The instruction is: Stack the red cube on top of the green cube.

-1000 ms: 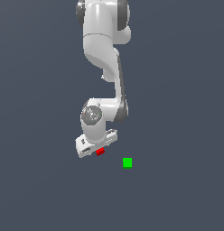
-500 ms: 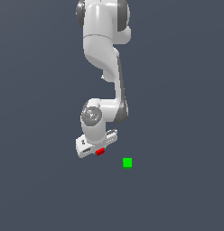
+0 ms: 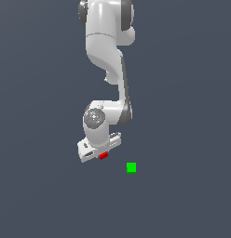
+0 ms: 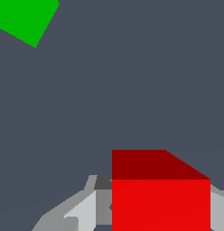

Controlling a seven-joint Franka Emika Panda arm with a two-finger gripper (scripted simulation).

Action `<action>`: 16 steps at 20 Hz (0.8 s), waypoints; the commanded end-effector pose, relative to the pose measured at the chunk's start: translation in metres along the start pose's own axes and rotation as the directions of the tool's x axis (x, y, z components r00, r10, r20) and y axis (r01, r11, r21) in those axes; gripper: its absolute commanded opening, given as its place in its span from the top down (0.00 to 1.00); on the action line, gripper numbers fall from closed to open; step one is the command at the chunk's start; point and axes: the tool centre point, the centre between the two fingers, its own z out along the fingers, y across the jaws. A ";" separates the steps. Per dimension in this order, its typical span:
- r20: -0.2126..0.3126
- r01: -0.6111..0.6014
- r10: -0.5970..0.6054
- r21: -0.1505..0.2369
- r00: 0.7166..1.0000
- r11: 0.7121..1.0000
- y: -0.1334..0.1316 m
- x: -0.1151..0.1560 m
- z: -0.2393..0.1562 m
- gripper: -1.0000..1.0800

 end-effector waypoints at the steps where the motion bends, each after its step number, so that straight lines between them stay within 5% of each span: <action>1: -0.002 0.000 0.000 -0.001 1.000 1.000 0.000 0.000 -0.009 1.00; 16: -0.002 0.000 0.000 -0.001 1.000 1.000 0.000 0.000 -0.092 1.00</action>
